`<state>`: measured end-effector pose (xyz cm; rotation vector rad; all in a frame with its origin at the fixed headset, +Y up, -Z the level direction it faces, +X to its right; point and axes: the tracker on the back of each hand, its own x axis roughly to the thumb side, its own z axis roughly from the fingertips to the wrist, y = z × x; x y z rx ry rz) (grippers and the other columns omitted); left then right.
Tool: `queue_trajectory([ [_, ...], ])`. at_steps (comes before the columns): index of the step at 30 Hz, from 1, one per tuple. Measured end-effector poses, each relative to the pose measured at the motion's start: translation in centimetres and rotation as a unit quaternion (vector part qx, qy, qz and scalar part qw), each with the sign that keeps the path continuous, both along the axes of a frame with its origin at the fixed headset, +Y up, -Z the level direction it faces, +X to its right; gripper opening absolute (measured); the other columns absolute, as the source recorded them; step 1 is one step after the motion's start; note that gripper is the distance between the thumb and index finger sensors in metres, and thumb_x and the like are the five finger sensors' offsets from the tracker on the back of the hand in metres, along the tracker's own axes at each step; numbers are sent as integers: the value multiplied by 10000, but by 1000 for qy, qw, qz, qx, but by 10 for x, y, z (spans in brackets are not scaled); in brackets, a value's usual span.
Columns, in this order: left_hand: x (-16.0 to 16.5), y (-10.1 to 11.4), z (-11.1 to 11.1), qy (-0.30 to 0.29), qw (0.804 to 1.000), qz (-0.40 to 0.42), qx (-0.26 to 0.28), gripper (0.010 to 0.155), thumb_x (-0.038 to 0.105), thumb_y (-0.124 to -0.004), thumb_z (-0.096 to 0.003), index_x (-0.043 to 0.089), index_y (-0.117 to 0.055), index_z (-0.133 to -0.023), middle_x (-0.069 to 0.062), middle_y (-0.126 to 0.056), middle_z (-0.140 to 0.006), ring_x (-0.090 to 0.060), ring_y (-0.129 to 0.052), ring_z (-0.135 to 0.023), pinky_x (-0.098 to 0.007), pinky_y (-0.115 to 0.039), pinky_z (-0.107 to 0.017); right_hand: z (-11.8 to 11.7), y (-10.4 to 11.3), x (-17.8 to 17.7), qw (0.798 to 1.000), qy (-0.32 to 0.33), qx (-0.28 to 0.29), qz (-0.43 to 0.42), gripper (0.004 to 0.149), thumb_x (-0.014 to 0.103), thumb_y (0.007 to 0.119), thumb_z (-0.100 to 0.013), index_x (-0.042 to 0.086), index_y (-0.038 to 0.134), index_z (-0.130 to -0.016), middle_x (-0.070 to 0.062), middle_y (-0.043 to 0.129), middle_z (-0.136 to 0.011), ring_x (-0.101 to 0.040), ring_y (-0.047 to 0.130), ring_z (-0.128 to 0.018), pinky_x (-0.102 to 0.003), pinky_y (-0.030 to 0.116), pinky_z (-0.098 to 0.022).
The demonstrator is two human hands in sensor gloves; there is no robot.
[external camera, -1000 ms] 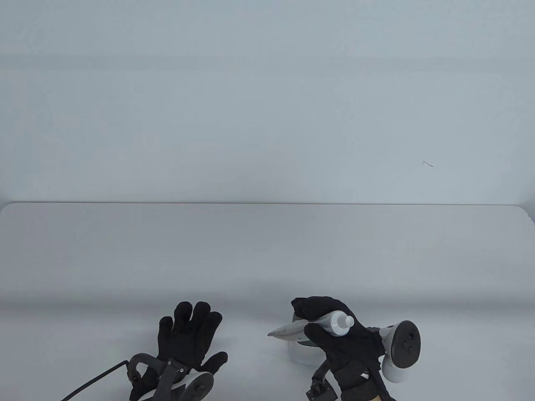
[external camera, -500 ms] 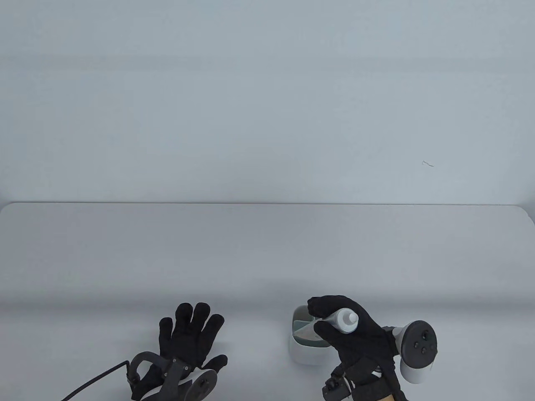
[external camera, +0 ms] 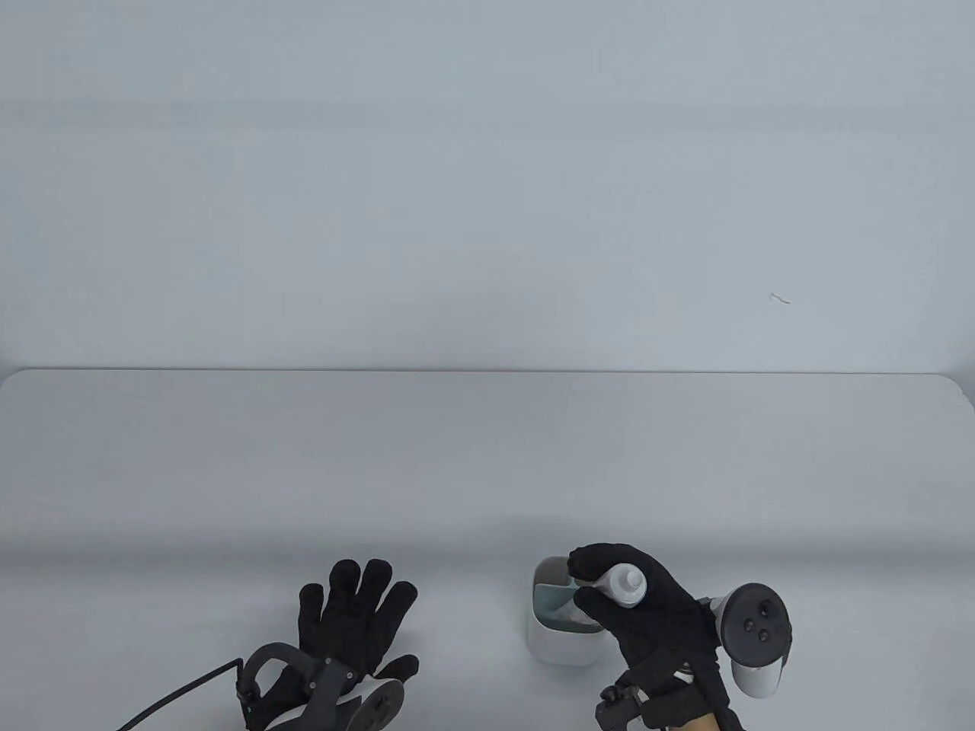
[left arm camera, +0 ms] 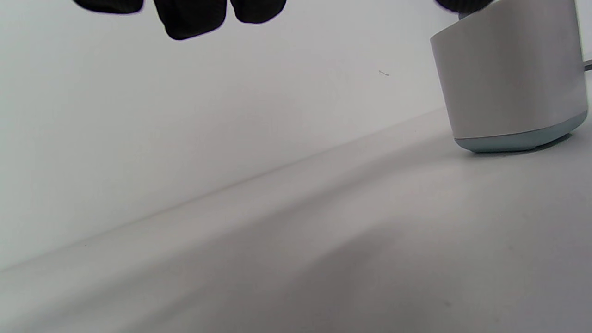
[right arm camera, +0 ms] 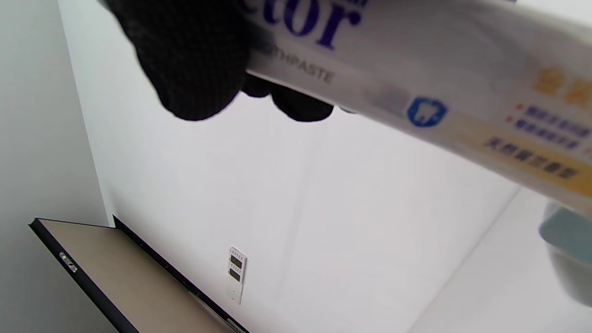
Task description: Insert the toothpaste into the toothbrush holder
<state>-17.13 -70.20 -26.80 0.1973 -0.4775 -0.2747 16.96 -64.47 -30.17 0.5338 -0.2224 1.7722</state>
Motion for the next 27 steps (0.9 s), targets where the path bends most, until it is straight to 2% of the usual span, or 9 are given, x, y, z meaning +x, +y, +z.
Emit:
queue_trajectory([
  [10, 3, -2, 1, -4, 1000, -11, -6, 796, 603, -517, -560, 148, -218, -1141, -251, -369, -1225, -595, -530, -1062, -743, -528, -661, -12, -24, -4, 998, 8, -54, 41, 848, 433, 917, -305, 222, 571, -1050, -67, 688, -1067, -390, 693, -1013, -687, 470, -690],
  [19, 5, -3, 1, -8, 1000, -16, -12, 793, 597, -521, -561, 148, -219, -1140, -247, -373, -1224, -587, -538, -1063, -738, -533, -663, -13, -32, -9, 991, -19, -72, 113, 818, 462, 891, -352, 202, 581, -1062, -106, 659, -1130, -444, 664, -1032, -709, 408, -686],
  [27, 5, -4, 1, -8, 1000, -18, -15, 787, 593, -525, -560, 152, -226, -1140, -249, -378, -1223, -588, -546, -1061, -737, -537, -663, -15, -38, -11, 986, -23, -82, 140, 795, 475, 877, -380, 178, 594, -1061, -126, 602, -1178, -490, 587, -1070, -709, 366, -693],
])
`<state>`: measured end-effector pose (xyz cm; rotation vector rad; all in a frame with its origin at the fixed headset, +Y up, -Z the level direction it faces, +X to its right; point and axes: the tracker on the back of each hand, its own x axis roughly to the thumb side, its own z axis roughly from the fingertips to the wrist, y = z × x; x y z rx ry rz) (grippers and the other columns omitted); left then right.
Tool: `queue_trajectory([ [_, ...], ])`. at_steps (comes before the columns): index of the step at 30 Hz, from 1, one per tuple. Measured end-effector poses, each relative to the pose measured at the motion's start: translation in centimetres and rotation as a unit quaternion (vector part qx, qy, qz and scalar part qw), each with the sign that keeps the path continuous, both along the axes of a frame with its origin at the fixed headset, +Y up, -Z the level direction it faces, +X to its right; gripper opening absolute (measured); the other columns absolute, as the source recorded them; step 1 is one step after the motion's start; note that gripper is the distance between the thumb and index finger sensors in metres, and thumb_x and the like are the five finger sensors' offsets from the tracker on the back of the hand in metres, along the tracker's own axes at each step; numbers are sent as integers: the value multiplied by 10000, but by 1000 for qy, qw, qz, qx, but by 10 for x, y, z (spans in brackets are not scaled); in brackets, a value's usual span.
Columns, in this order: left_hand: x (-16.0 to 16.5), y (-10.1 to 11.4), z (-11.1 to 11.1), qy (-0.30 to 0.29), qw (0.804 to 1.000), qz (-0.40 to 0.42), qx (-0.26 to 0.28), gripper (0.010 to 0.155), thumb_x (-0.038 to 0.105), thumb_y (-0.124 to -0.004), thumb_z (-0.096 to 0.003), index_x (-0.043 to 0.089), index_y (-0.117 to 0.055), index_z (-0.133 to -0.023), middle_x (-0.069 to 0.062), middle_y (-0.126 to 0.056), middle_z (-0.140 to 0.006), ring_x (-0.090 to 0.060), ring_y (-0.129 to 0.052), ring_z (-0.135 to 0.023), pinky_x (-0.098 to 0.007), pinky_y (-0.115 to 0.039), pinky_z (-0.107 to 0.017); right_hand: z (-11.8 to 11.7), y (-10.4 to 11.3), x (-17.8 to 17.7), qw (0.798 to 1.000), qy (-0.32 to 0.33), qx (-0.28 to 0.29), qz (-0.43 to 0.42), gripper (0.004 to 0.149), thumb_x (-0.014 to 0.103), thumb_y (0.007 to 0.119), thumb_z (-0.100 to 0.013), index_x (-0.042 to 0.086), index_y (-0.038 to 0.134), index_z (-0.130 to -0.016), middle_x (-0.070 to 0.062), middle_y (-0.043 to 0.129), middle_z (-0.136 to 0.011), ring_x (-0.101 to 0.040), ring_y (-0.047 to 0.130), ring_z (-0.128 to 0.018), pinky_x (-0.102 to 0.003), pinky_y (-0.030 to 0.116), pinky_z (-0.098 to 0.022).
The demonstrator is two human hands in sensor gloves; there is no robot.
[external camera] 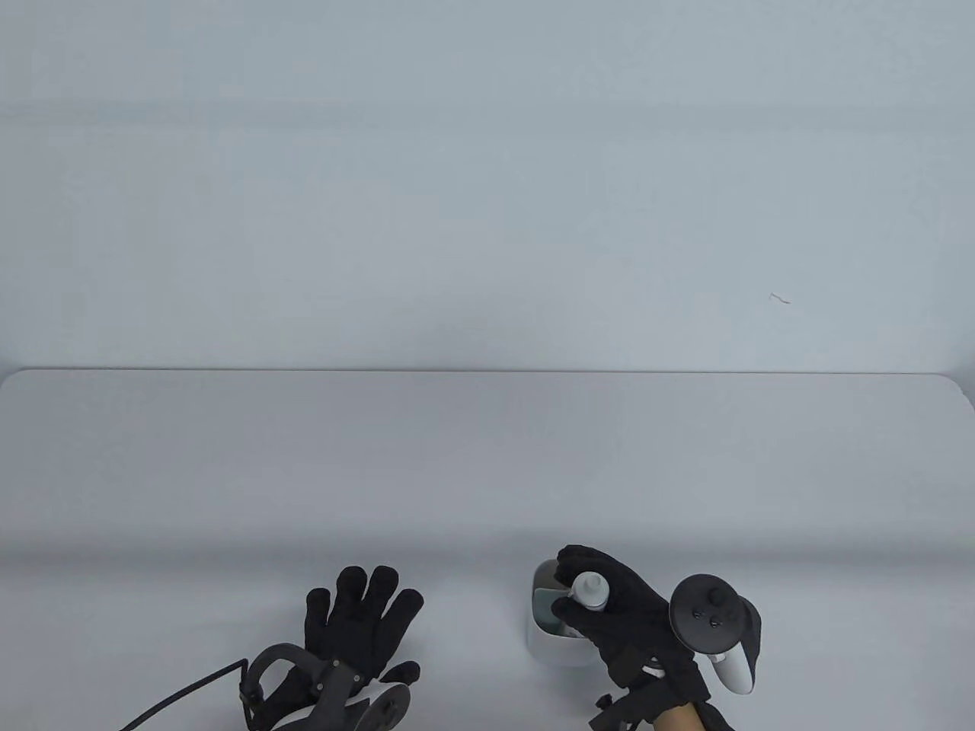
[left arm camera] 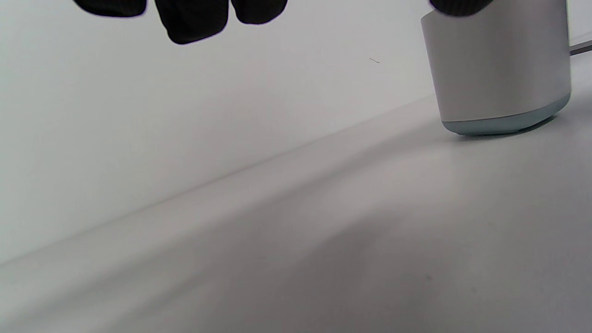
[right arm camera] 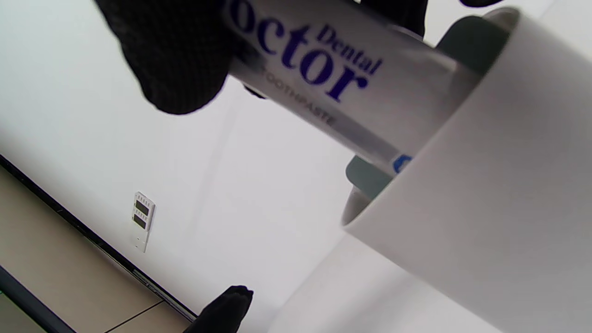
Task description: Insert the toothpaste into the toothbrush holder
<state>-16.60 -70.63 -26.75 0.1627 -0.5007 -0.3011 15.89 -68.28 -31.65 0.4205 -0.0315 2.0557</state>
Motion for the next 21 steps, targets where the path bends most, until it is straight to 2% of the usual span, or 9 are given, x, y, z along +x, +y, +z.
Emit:
queue_trajectory([
  [3, 0, 0, 0, 0, 1000, -1, -2, 786, 591, -525, -561, 153, -224, -1140, -248, -377, -1224, -586, -546, -1062, -736, -537, -663, 0, -2, -1, 1000, -10, -3, 22, 751, 475, 862, -417, 177, 602, -1055, -128, 595, -1184, -496, 576, -1073, -707, 367, -692],
  [10, 0, -1, -1, 2, 1000, -5, -7, 784, 590, -526, -561, 153, -226, -1140, -246, -377, -1224, -587, -551, -1059, -736, -539, -663, -4, -6, -6, 999, -8, -11, 51, 753, 494, 848, -426, 170, 597, -1058, -138, 575, -1193, -490, 542, -1089, -709, 355, -694],
  [15, 0, -2, -2, 4, 1000, -9, -9, 783, 589, -525, -562, 154, -225, -1140, -248, -377, -1224, -586, -551, -1060, -735, -539, -664, -6, -8, -1, 999, -21, -14, 39, 766, 505, 839, -433, 155, 589, -1067, -159, 550, -1199, -484, 535, -1091, -707, 354, -695],
  [21, 0, -2, -2, 3, 1000, -13, -13, 784, 588, -525, -561, 154, -222, -1140, -249, -376, -1223, -586, -554, -1060, -734, -540, -664, -2, -10, 6, 998, -64, -6, 15, 737, 461, 802, -516, 166, 496, -1119, -171, 526, -1203, -510, 536, -1077, -705, 367, -694],
])
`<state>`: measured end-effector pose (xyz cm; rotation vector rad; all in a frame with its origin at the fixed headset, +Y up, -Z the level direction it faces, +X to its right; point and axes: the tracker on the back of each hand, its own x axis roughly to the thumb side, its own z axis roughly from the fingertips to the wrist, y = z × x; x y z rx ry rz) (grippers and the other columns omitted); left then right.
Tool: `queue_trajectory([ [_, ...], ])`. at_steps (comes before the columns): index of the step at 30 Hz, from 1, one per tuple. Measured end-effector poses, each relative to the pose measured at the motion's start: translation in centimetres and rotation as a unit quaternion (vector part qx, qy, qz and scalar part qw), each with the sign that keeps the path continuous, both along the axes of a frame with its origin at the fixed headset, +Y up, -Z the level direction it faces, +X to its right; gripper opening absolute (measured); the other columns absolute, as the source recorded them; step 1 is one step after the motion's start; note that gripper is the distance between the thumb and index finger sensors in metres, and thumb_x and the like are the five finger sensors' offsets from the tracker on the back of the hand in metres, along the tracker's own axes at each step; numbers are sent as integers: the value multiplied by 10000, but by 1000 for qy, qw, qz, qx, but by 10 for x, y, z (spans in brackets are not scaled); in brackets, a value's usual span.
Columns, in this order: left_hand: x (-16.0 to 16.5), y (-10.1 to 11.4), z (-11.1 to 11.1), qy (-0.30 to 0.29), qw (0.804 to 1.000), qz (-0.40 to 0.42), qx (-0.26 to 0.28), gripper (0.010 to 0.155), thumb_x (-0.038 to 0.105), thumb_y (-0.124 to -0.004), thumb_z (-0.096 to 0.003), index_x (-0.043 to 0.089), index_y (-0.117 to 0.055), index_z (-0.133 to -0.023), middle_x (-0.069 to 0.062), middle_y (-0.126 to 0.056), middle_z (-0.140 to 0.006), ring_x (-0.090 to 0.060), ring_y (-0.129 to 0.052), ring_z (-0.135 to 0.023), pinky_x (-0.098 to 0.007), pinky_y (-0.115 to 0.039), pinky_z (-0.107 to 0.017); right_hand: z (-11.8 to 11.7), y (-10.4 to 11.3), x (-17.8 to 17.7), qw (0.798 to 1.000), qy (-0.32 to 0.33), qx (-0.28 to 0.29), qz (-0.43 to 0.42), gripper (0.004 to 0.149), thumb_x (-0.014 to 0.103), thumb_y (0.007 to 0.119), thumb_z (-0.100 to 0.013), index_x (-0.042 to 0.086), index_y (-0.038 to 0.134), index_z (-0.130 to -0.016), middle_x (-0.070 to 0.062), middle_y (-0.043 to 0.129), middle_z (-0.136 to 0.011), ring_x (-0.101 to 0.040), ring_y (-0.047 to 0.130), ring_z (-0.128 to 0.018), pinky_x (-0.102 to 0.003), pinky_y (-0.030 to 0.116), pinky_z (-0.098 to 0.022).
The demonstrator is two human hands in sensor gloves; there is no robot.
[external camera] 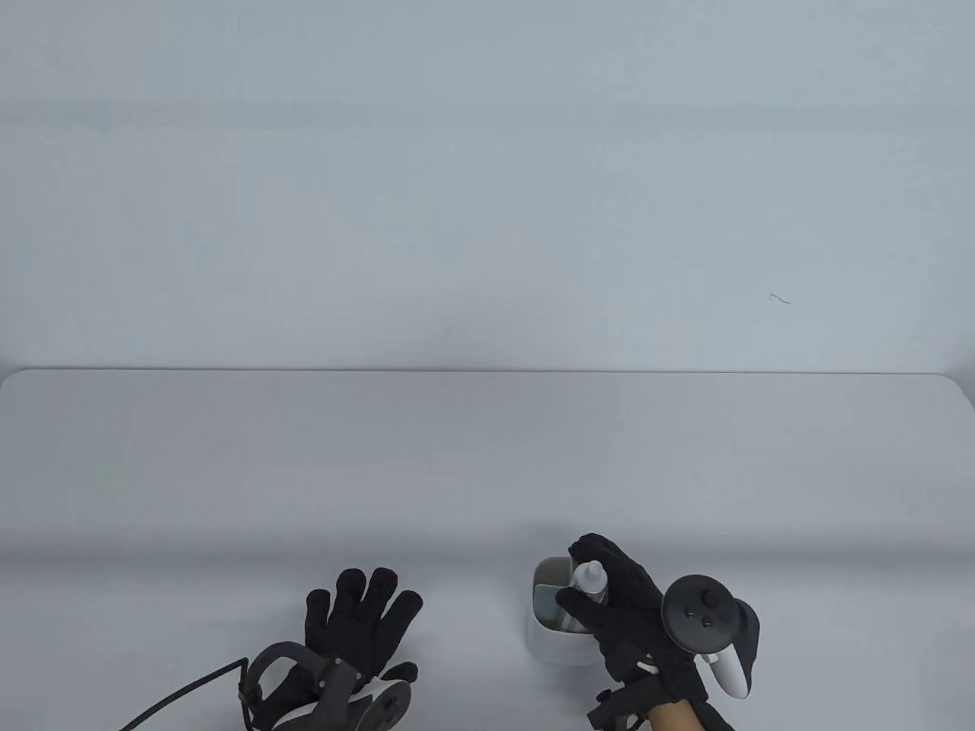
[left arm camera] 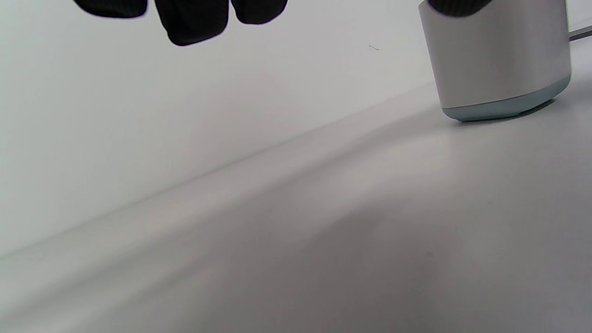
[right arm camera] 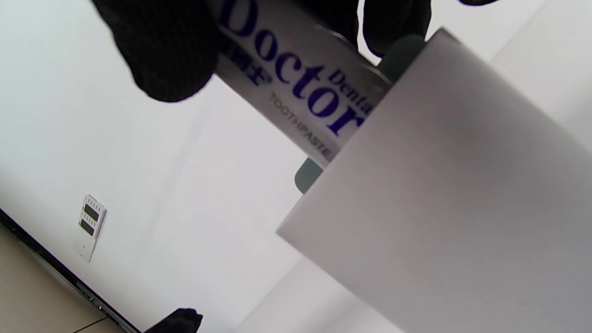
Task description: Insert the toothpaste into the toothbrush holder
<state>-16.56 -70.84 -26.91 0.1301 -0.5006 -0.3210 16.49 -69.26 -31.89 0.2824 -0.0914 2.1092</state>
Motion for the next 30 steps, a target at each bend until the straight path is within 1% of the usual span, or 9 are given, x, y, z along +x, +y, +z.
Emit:
queue_trajectory([
  [6, 3, 4, 2, -4, 1000, 1, 8, 784, 587, -526, -560, 154, -221, -1138, -247, -374, -1224, -585, -554, -1060, -734, -539, -665, 1, -2, 6, 1000, -6, -3, -22, 742, 469, 787, -540, 166, 457, -1131, -173, 519, -1204, -511, 547, -1071, -706, 372, -693],
  [11, 1, 5, 1, -4, 1000, 6, 11, 784, 587, -526, -561, 154, -219, -1138, -245, -375, -1224, -585, -552, -1061, -734, -539, -665, 8, 11, 3, 999, -8, 16, -38, 728, 491, 767, -560, 183, 441, -1134, -158, 503, -1212, -502, 535, -1082, -704, 361, -700],
  [15, -1, 5, 1, -3, 1000, 8, 9, 786, 587, -526, -561, 153, -217, -1139, -247, -374, -1224, -586, -553, -1060, -733, -540, -665, 14, 24, 3, 998, -12, 45, -34, 706, 493, 760, -566, 197, 454, -1130, -148, 505, -1212, -499, 541, -1083, -703, 357, -704],
  [19, -2, 8, 3, -6, 1000, 16, 16, 785, 587, -526, -561, 153, -217, -1138, -247, -375, -1224, -587, -553, -1059, -735, -539, -665, 26, 47, 1, 993, -36, 111, -30, 682, 490, 757, -566, 207, 482, -1122, -138, 533, -1205, -492, 562, -1081, -706, 365, -702],
  [22, -3, 10, 3, -5, 1000, 19, 20, 787, 587, -526, -561, 152, -215, -1138, -246, -375, -1224, -587, -553, -1059, -734, -538, -665, 35, 59, 1, 989, -52, 141, 0, 675, 489, 756, -566, 213, 488, -1121, -134, 532, -1208, -496, 557, -1086, -707, 366, -702],
  [24, -4, 12, 3, -3, 999, 23, 23, 786, 586, -526, -561, 152, -215, -1137, -252, -381, -1221, -589, -552, -1059, -734, -540, -664, 43, 67, 4, 984, -65, 159, 42, 662, 482, 762, -562, 212, 515, -1113, -133, 555, -1200, -497, 567, -1081, -707, 372, -701],
  [26, -4, 13, 3, -2, 999, 25, 27, 787, 586, -526, -561, 151, -214, -1137, -247, -378, -1223, -588, -553, -1059, -735, -539, -665, 47, 72, 8, 980, -70, 160, 99, 637, 472, 763, -565, 216, 543, -1105, -139, 567, -1194, -498, 575, -1077, -707, 372, -701],
  [28, -5, 14, 4, -2, 999, 24, 32, 786, 585, -528, -561, 152, -215, -1137, -246, -377, -1224, -588, -553, -1059, -735, -539, -664, 51, 76, 16, 964, -95, 167, 185, 636, 474, 763, -563, 217, 548, -1104, -139, 567, -1195, -501, 572, -1078, -709, 370, -701],
  [30, -5, 14, 4, -2, 999, 18, 38, 787, 585, -528, -561, 151, -214, -1137, -247, -379, -1223, -589, -552, -1059, -736, -538, -664, 52, 77, 24, 947, -117, 171, 246, 636, 477, 764, -559, 217, 558, -1101, -138, 571, -1196, -507, 570, -1080, -710, 372, -700],
])
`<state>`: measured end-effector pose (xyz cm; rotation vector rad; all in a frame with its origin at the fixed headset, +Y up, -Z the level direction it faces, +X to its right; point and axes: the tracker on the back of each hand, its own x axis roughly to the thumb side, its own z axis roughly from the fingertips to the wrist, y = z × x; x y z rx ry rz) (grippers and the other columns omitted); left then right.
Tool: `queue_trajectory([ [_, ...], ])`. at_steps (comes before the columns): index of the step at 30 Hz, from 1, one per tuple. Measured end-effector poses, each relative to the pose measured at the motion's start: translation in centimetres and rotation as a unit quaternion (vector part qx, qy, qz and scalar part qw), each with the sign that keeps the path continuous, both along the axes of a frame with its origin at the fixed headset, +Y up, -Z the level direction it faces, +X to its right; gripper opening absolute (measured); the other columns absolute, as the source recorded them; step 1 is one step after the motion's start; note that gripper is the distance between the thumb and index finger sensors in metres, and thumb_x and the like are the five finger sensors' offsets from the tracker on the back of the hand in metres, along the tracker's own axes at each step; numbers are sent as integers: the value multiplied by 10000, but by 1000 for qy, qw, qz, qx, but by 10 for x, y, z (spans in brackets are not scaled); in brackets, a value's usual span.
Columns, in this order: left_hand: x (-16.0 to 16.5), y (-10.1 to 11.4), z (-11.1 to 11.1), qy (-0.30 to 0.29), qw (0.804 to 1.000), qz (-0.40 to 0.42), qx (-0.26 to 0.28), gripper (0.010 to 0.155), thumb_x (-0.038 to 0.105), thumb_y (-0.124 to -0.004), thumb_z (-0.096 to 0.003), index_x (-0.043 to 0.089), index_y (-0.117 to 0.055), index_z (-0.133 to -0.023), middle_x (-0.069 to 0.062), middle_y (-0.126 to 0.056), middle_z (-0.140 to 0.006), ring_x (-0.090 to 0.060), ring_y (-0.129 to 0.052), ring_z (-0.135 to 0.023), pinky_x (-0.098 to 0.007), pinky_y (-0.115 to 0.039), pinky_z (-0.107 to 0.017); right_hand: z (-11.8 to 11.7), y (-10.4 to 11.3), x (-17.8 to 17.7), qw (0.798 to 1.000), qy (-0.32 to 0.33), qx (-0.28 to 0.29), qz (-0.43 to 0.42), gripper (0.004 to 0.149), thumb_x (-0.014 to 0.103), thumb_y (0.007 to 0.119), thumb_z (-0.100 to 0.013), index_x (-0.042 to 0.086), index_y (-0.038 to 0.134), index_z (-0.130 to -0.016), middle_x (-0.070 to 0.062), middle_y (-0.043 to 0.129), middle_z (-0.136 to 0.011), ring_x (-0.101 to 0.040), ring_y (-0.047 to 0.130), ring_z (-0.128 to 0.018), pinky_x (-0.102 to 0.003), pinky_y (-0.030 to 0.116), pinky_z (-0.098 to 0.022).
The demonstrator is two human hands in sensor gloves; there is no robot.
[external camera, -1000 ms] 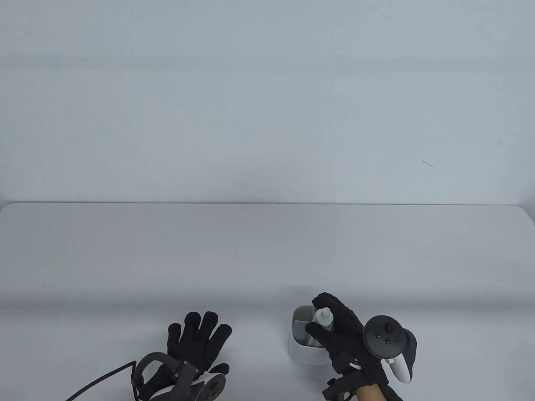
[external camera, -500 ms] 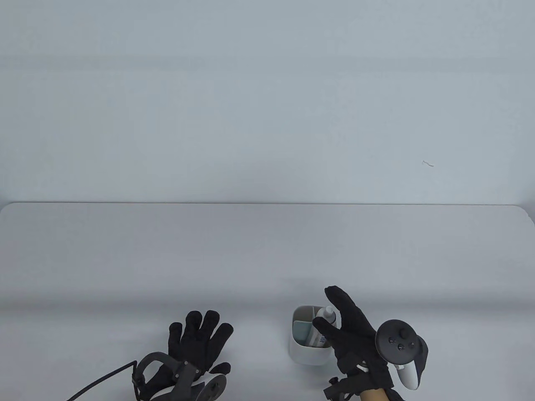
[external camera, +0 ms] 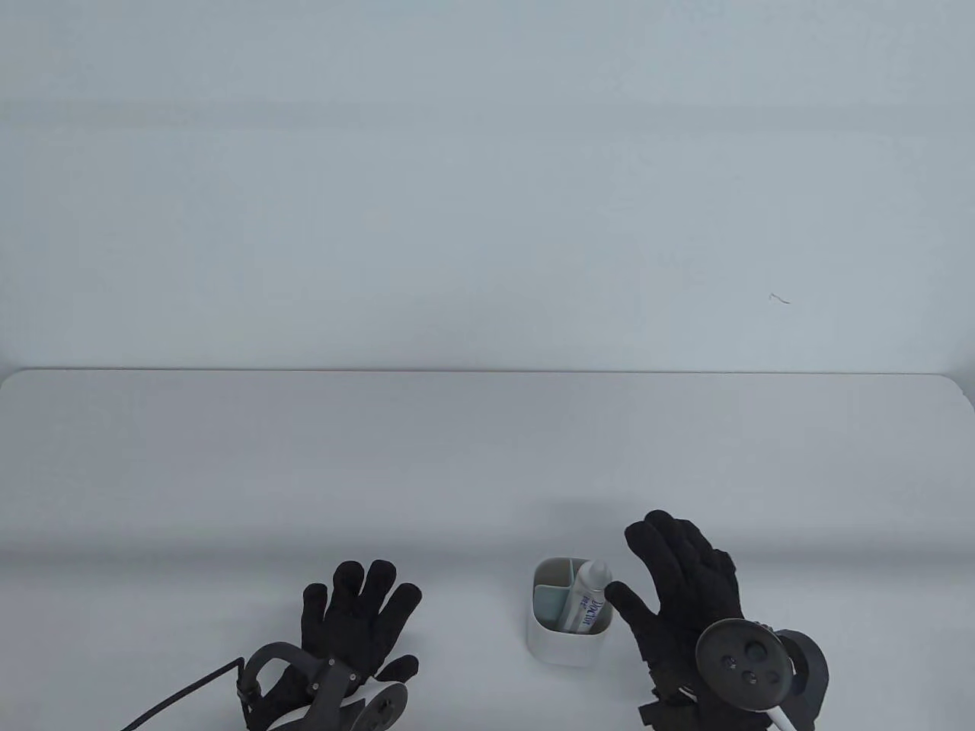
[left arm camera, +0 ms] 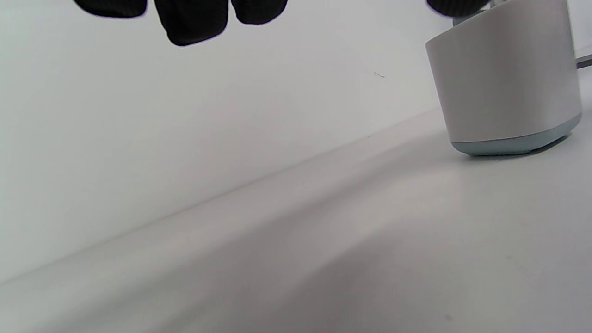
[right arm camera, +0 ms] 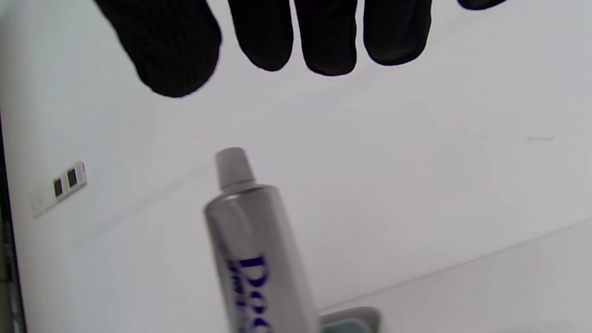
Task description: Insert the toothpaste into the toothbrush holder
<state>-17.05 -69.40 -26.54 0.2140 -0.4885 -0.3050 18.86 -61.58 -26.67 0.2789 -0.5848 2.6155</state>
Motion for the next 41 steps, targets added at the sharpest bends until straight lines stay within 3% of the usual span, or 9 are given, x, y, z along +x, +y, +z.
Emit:
queue_trajectory([
  [4, 1, 1, 0, 2, 1000, -11, 7, 788, 585, -527, -561, 149, -211, -1136, -246, -381, -1224, -589, -551, -1060, -736, -537, -664, -4, -13, 17, 994, -45, -28, 94, 678, 527, 737, -555, 222, 523, -1122, -167, 495, -1223, -554, 522, -1090, -714, 376, -696],
  [6, 0, 2, 0, 6, 1000, -8, 5, 789, 585, -527, -561, 148, -208, -1136, -247, -380, -1224, -590, -552, -1058, -738, -535, -663, -7, -29, 22, 986, -56, -32, 153, 716, 553, 722, -553, 235, 463, -1141, -178, 430, -1235, -571, 489, -1090, -720, 377, -690],
  [8, -1, 1, 0, 12, 1000, -8, 3, 791, 588, -523, -561, 148, -204, -1136, -247, -378, -1225, -591, -549, -1059, -739, -533, -662, -10, -61, 28, 969, -74, -51, 230, 776, 600, 686, -547, 231, 381, -1157, -184, 365, -1242, -585, 445, -1091, -725, 377, -684],
  [9, -2, 0, -1, 14, 1000, -8, 1, 792, 589, -521, -561, 148, -201, -1136, -248, -376, -1225, -594, -549, -1058, -740, -532, -663, -12, -68, 29, 965, -74, -59, 245, 797, 618, 690, -530, 239, 374, -1156, -171, 379, -1242, -589, 459, -1086, -730, 393, -676],
  [11, -2, -2, -3, 15, 1000, -14, -7, 791, 589, -520, -562, 149, -201, -1136, -251, -375, -1225, -595, -547, -1058, -742, -531, -662, -18, -74, 30, 958, -53, -130, 248, 796, 614, 670, -552, 232, 331, -1162, -173, 321, -1247, -594, 403, -1093, -732, 368, -683],
  [12, -2, -2, -3, 16, 1000, -19, -8, 791, 589, -519, -562, 148, -201, -1136, -252, -375, -1225, -594, -546, -1059, -741, -531, -662, -17, -76, 29, 963, -56, -113, 238, 794, 611, 678, -545, 222, 356, -1159, -176, 347, -1243, -595, 424, -1088, -731, 379, -680],
  [27, -1, -3, -4, 22, 999, -33, -2, 794, 587, -521, -562, 146, -189, -1132, -251, -377, -1224, -594, -545, -1059, -740, -531, -664, -15, -73, 25, 968, -57, -105, 219, 839, 579, 676, -555, 108, 319, -1150, -183, 353, -1237, -575, 444, -1093, -727, 378, -681],
  [41, 0, -4, -4, 19, 999, -36, -7, 795, 587, -522, -561, 146, -189, -1133, -248, -380, -1225, -593, -548, -1059, -739, -532, -664, -14, -72, 25, 970, -55, -105, 213, 836, 576, 668, -558, 120, 295, -1150, -184, 357, -1237, -574, 447, -1092, -727, 376, -681],
])
